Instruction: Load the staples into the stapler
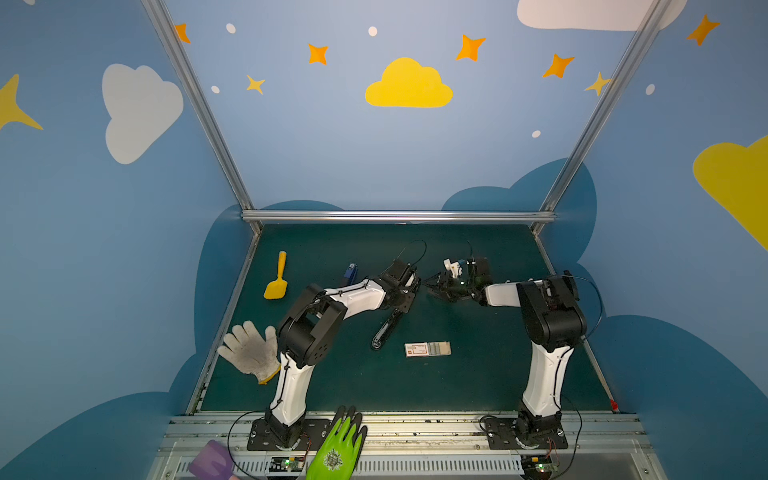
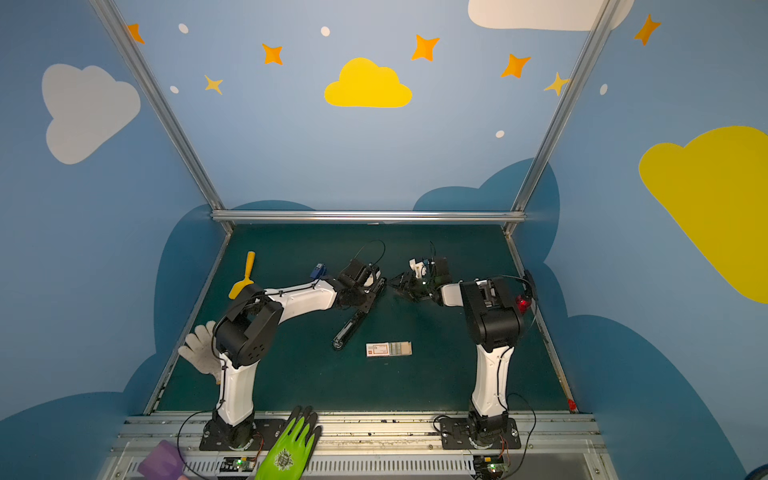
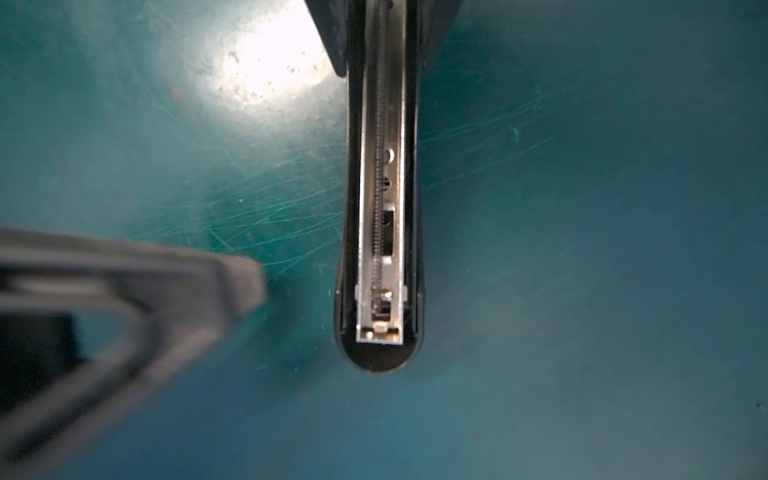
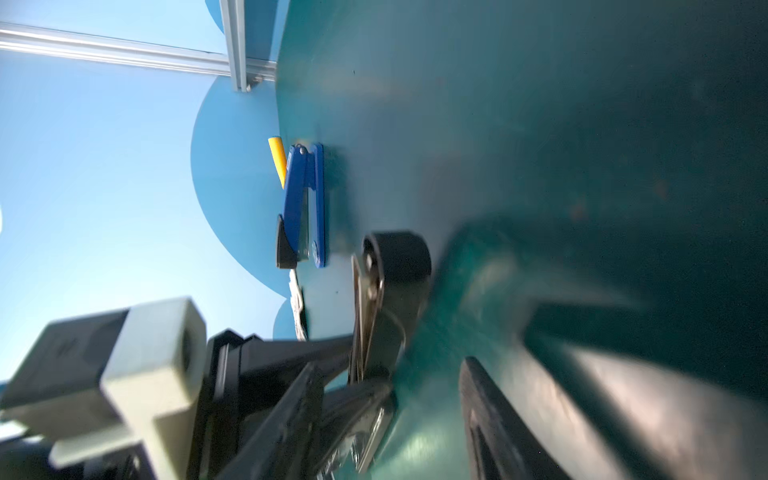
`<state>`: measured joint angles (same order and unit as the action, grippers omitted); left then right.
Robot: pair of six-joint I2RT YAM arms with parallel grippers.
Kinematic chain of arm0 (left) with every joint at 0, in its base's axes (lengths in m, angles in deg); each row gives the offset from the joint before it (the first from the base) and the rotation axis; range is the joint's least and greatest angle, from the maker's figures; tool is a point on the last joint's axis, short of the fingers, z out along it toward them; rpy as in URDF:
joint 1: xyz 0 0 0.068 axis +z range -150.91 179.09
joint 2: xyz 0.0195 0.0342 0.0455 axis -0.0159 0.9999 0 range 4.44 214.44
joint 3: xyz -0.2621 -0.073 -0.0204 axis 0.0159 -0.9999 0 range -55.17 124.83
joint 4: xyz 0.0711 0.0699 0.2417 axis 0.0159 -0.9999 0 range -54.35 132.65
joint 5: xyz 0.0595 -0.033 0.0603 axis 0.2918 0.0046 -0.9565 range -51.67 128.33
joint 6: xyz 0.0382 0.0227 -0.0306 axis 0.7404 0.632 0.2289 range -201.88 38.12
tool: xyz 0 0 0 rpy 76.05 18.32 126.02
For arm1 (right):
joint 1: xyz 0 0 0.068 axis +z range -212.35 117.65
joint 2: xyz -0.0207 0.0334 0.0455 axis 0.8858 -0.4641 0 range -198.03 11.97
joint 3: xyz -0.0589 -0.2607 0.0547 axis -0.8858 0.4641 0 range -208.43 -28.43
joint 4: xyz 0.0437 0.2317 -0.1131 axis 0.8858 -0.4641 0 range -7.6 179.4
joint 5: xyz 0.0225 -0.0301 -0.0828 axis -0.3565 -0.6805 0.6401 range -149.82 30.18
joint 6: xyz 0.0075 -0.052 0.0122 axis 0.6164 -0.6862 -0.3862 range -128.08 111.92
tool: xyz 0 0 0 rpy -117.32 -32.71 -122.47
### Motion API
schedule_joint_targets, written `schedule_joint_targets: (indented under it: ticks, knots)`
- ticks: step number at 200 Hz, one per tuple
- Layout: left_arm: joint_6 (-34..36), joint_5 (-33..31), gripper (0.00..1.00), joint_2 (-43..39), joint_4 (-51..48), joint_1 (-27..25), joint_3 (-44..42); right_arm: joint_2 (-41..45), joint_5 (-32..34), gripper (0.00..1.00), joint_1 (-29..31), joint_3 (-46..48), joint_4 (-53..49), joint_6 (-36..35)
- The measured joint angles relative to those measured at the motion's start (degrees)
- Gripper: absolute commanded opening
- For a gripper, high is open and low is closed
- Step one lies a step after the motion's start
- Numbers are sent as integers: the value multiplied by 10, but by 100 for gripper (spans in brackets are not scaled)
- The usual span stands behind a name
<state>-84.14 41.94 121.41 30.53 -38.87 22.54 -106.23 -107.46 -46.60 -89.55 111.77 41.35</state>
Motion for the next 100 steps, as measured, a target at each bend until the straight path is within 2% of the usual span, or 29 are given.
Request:
schedule_joint_targets:
  ticks: [45,73,91,100]
  knots:
    - [-1,0,4,-2,21,-5,-9,-49,-5,52,9,-34,37,36]
    - [-3,2,4,-3,27,-7,-12,-75,-15,44,14,-49,62,54]
    - [-3,3,4,-3,27,-8,-12,-85,-20,36,16,-58,75,62]
    - [-5,2,7,-3,27,-8,-12,-89,-23,29,16,-63,80,66]
